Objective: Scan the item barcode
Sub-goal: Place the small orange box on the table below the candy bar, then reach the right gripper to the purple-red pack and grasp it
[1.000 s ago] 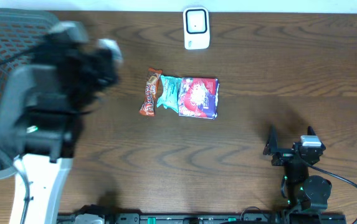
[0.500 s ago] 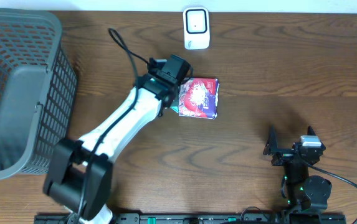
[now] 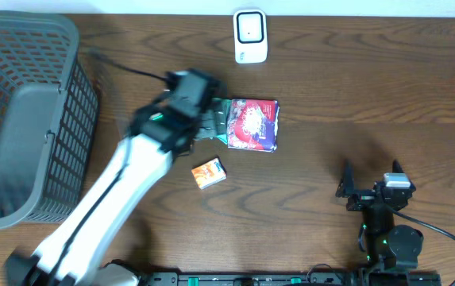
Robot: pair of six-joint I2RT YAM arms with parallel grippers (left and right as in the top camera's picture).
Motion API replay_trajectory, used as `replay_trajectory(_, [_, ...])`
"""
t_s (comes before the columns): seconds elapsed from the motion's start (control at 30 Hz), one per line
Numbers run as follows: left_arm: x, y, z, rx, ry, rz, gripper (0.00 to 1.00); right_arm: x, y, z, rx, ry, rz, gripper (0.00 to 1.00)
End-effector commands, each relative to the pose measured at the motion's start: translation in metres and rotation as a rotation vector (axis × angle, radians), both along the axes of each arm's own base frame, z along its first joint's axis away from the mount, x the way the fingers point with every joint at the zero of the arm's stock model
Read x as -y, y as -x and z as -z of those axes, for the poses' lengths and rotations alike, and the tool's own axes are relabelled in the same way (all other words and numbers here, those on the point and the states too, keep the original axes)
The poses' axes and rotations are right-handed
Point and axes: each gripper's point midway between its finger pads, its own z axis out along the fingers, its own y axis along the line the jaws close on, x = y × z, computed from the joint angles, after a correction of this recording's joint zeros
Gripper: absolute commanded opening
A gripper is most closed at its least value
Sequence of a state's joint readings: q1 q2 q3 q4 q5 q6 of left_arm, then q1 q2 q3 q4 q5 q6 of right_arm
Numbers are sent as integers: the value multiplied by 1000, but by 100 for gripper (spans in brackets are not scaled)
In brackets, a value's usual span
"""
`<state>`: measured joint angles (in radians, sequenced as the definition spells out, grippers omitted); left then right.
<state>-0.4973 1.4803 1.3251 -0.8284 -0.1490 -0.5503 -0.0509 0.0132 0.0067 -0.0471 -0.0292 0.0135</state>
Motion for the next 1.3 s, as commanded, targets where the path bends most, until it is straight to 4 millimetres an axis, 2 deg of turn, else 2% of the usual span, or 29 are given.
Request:
replay_trajectory(0.0, [-37,9,-48,89,47,-83,98,-12,0,-21,84,-59,-68,99])
replay_trajectory(0.03, [-47,14,-53,92,47,-106,98,-24,1,-26,101,-119,-135,99])
replay_trajectory(0.1, [-73,26,-58,77,37,-165,98,-68,12,-28,59,-309,-398,99])
replay_trajectory(0.13, [-81,31,-59,67,32,-185,98,-82,19,-29,38,-360,-487,99])
replay_trajectory(0.17, [-90,38,-58,50,24,-208,98,-87,22,-38,62,-380,-528,99])
replay_trajectory(0.2, [-97,43,-58,36,18,-223,98,-90,25,-47,84,-418,-554,99])
replay_trajectory(0.27, [-107,53,-55,2,4,-249,98,-92,35,-82,203,-487,-609,99])
replay_trajectory(0.33, [-112,60,-52,-29,-7,-261,98,-91,57,-131,424,-438,-666,99])
replay_trajectory(0.4, [-113,62,-49,-45,-13,-262,98,-75,79,-180,658,-389,-604,99])
replay_trajectory(0.43, [-113,62,-49,-44,-13,-262,98,-67,81,-193,698,-392,-564,99])
replay_trajectory(0.47, [-113,62,-49,-44,-13,-262,98,-63,84,-218,727,-321,-507,99])
replay_trajectory(0.6, [-113,62,-49,-45,-13,-261,98,-67,66,-252,594,-160,-451,99])
replay_trajectory(0.73, [-113,62,-49,-45,-13,-261,98,-77,34,-256,333,-35,-468,99])
replay_trajectory(0.8, [-113,62,-49,-44,-13,-261,98,-77,15,-249,160,-46,-460,99])
replay_trajectory(0.9, [-113,62,-49,-45,-13,-261,98,-79,-6,-226,-119,-107,-471,99])
replay_trajectory(1.0, [-113,62,-49,-44,-13,-261,98,-94,-11,-205,-319,-188,-563,99])
replay_trajectory(1.07, [-113,62,-49,-45,-13,-261,98,-113,-9,-192,-433,-284,-684,99])
replay_trajectory(1.17, [-113,62,-49,-45,-13,-261,98,-130,-3,-174,-564,-394,-803,99])
replay_trajectory(1.27, [-113,62,-49,-44,-13,-261,98,-130,-17,-156,-636,-437,-798,99])
